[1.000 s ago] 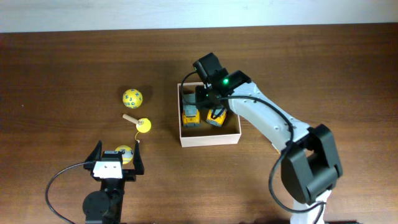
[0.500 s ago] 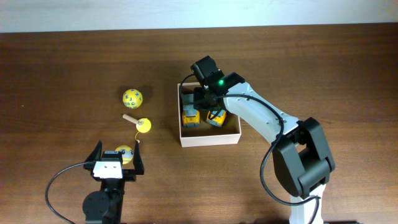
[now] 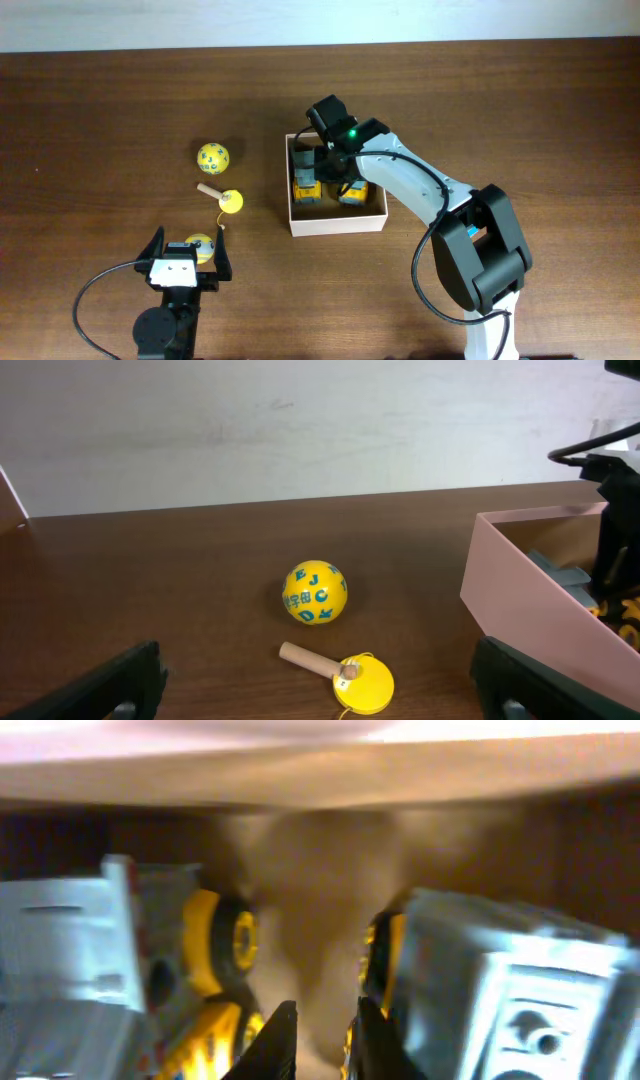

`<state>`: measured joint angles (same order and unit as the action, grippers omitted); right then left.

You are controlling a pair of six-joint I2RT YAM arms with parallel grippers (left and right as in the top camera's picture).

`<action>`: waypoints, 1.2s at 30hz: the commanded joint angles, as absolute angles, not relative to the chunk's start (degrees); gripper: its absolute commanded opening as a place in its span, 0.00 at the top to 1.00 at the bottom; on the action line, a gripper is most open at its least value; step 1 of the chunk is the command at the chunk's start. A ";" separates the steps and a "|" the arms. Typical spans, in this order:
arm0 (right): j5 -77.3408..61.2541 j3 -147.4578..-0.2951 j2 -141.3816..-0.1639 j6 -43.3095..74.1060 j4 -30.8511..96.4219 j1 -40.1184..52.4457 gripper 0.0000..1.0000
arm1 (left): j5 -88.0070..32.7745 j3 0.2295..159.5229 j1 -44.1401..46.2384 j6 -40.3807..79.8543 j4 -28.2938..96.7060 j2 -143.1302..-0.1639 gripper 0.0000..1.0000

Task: Pack container
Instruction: 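Lower the truck into the box's right half with the right gripper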

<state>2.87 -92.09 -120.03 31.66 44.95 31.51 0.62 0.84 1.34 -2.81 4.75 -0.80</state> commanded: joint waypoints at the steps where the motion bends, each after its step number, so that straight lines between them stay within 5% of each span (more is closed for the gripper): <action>1: 7.49 -93.14 -120.44 31.77 45.98 31.75 0.84 | 0.19 0.54 0.99 -3.73 4.78 -0.62 0.01; 32: 8.40 -96.53 -118.37 23.79 47.97 31.81 0.84 | 0.16 0.54 0.99 -3.73 4.80 -0.62 0.01; 36: 6.85 -99.83 -118.08 23.81 54.08 31.83 0.91 | 0.19 0.54 0.99 -3.73 4.80 -0.62 0.01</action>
